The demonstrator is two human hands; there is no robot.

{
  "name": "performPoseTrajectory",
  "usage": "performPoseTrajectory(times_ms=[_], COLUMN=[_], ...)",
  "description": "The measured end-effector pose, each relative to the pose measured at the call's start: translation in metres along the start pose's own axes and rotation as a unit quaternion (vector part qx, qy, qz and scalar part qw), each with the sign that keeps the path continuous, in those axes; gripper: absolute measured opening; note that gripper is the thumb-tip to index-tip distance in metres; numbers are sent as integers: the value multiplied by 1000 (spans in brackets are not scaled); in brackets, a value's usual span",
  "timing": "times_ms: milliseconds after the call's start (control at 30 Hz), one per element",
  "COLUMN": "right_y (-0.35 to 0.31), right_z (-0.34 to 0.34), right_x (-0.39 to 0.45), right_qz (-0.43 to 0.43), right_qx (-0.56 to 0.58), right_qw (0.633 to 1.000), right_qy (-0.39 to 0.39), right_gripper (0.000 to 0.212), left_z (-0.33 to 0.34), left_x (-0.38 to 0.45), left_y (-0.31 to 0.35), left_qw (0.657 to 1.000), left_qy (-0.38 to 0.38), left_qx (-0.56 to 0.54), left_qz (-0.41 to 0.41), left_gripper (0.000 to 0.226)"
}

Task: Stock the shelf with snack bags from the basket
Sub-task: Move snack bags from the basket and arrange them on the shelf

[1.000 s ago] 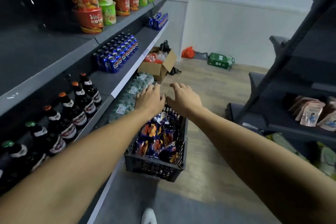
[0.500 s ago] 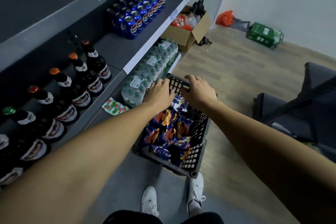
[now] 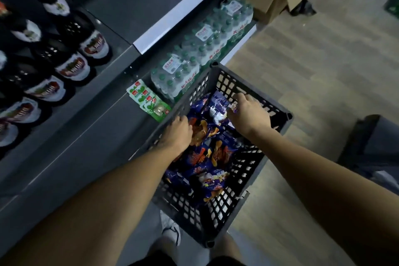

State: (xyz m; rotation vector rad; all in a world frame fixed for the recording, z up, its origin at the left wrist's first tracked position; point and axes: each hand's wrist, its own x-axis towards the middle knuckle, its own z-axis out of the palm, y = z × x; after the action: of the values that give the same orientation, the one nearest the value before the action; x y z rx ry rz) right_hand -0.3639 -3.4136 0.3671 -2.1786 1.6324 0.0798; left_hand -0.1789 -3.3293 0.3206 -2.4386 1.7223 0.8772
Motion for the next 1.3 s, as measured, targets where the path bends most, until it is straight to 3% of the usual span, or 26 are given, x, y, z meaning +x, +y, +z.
performPoseTrajectory(times_ms=[133, 300, 400, 533, 700, 867, 1067, 1233, 1300], right_y=[39, 61, 60, 45, 34, 30, 32, 37, 39], right_z=[27, 69, 88, 109, 121, 128, 131, 137, 141], right_x=[27, 54, 70, 99, 126, 129, 128, 126, 120], right_qz=[33, 31, 21, 14, 32, 21, -22, 3, 19], right_qx=[-3, -14, -10, 10, -11, -32, -49, -18, -2], right_qw=[999, 999, 999, 998, 996, 998, 998, 994, 995], right_qy=[-15, -34, -47, -60, -78, -56, -23, -104, -100], right_gripper=[44, 35, 33, 32, 48, 58, 76, 100, 101], left_z=[46, 92, 106, 113, 106, 105, 109, 106, 103], left_x=[49, 90, 98, 99, 96, 93, 92, 86, 82], left_y=[0, -11, -17, -21, -24, -18, -18, -21, -22], left_qw=[1000, 993, 992, 994, 994, 998, 998, 999, 999], left_qy=[-15, -18, 3, 7, 18, 1, 5, 10, 3], left_qx=[9, -20, -31, 22, 81, 25, -40, -15, -4], left_qz=[-17, -111, -125, -106, -70, -59, -51, -33, -36], left_gripper=[29, 27, 40, 73, 91, 66, 72, 80, 86])
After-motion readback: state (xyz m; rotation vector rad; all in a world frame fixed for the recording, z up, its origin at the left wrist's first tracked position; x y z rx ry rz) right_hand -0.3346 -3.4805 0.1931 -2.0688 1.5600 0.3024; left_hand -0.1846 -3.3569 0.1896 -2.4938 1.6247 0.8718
